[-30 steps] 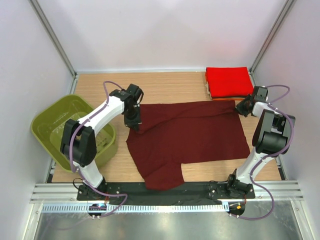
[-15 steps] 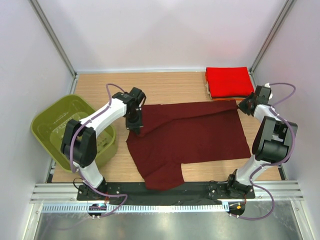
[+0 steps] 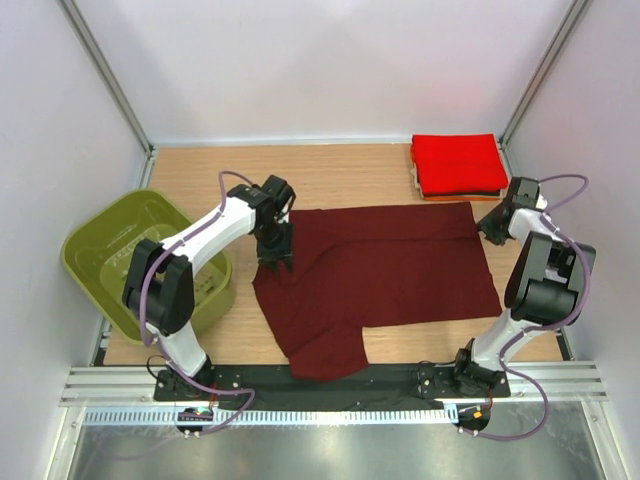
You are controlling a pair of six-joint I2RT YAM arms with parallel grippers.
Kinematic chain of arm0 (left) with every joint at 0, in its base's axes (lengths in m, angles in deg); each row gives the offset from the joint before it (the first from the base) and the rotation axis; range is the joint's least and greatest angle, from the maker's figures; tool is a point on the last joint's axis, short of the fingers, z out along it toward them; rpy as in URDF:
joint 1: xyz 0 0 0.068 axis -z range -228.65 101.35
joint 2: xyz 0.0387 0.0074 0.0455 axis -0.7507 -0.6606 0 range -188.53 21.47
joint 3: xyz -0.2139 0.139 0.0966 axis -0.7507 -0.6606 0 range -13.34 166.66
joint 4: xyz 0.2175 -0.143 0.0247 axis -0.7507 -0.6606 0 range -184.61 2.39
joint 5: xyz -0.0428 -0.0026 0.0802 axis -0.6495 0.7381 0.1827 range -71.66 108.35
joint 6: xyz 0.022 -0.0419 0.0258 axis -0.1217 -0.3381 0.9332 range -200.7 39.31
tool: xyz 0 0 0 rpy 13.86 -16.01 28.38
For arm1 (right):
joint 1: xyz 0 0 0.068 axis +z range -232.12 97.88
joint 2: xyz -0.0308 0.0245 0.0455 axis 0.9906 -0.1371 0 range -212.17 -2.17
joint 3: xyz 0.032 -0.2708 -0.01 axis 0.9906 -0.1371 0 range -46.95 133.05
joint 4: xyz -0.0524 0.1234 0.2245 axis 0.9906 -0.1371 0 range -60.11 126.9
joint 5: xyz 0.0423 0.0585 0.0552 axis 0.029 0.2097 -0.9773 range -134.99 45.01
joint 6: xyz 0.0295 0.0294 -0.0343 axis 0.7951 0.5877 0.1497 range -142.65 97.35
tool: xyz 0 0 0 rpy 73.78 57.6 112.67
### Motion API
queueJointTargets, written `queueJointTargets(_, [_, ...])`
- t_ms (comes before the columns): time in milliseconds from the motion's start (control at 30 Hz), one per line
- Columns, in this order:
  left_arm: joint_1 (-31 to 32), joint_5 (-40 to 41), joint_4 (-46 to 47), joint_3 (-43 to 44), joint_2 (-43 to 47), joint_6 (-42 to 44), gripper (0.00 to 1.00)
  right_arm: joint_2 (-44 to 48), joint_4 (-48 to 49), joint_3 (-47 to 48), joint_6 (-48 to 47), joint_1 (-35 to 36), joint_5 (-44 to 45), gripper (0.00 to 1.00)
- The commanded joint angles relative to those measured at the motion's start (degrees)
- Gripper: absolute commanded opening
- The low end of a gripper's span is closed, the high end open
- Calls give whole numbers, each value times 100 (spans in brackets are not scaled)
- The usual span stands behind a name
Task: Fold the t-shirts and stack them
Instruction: Fold the tshirt
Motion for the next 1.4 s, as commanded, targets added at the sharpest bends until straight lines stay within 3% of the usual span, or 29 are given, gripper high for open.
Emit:
queueJointTargets(0, [23, -467, -134, 485, 120, 96, 39, 653, -943, 544, -49, -18, 612, 37])
queueJointTargets(200, [-20, 103, -302, 1443, -240, 245, 42, 777, -1007, 238, 197, 105, 147, 31])
queueJointTargets(367, [-126, 192, -100, 1392, -565, 289, 42, 418, -401, -18, 259, 105, -353, 30])
queueJointTargets(633, [-556, 492, -47, 1372, -610, 403, 41, -321, -364, 271, 66, 96, -117, 26])
queueJointTargets(733, [-601, 229, -30, 1427, -487, 500, 43, 106, -942, 518, 39, 131, 74, 26])
queueJointTargets(767, [-601, -268, 57, 1331, -426, 596, 43, 248, -1084, 614, 74, 166, 102, 27])
queueJointTargets(900, [-303, -984, 952, 742, -4, 1017, 42, 1039, -1603, 562, 320, 508, -20, 31])
queueJointTargets(1033, [530, -792, 1332, 609, 155, 1861, 35, 1664, -1858, 255, 469, 1088, -196, 33])
queueJointTargets(1167, [893, -405, 1429, 618, -178, 2258, 24, 2270, -1894, -53, 663, 1239, -442, 33])
queueJointTargets(1367, [937, -150, 1745, 697, -863, 2346, 29, 2745, -2271, 148, 479, 1239, -372, 33])
